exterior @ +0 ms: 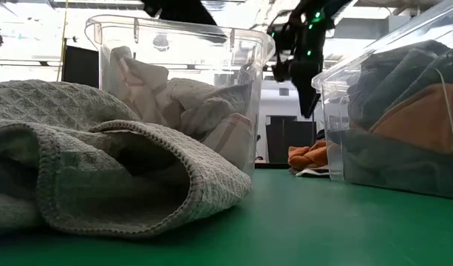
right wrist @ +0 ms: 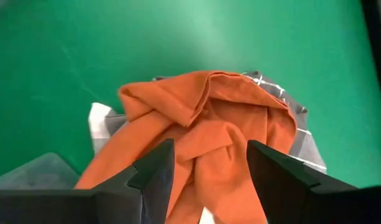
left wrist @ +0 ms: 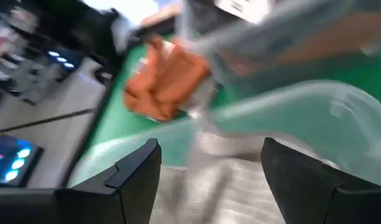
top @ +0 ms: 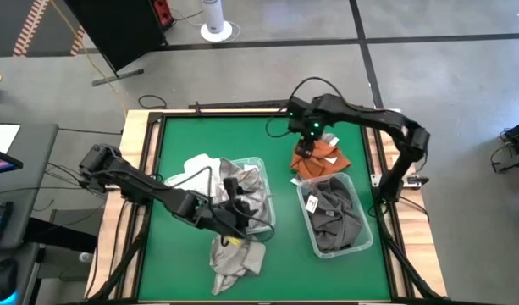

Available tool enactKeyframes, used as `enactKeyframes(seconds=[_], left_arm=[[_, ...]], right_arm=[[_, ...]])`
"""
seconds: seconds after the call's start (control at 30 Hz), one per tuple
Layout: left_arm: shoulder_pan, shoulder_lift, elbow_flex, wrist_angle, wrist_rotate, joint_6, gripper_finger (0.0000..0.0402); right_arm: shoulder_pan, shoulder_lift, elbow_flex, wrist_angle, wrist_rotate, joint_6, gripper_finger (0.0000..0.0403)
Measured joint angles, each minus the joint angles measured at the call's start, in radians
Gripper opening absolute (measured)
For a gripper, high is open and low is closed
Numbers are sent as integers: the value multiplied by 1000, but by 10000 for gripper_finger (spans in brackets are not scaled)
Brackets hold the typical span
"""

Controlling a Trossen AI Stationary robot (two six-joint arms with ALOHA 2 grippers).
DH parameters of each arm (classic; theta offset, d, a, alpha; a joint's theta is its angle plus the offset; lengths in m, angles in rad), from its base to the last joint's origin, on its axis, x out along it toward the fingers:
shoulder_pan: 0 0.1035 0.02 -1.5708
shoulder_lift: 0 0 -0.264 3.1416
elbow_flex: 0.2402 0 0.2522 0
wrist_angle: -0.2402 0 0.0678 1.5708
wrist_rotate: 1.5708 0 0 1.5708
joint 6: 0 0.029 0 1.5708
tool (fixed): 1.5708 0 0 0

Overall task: Sort microfiber towel by color & place in baskets
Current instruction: Put the orange microfiber towel into the right transparent bin

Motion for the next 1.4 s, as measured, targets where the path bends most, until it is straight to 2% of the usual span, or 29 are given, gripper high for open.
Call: enactKeyframes(seconds=[0.3, 0.5, 0.73, 1.03, 1.17, 1.33, 1.4], left_arm=[[3, -200, 1, -134, -99, 9, 265], [2, -308, 2, -226, -100, -21, 265], [0, -411, 2, -285, -99, -41, 265], [1, -449, 2, -388, -110, -48, 265], [1, -448, 2, -392, -122, -42, 265], [1, -448, 2, -376, -130, -42, 265], [1, -448, 3, -359, -134, -43, 265]], right_arm=[[8, 99, 0, 67, -1, 16, 228], [43, 117, 1, 147, 20, 17, 228], [65, 199, 1, 158, 210, 18, 228], [46, 290, 0, 141, 165, 13, 223], [48, 329, 1, 116, 166, -15, 173], [72, 343, 1, 90, 166, -49, 50], [86, 330, 2, 74, 166, -67, 19]])
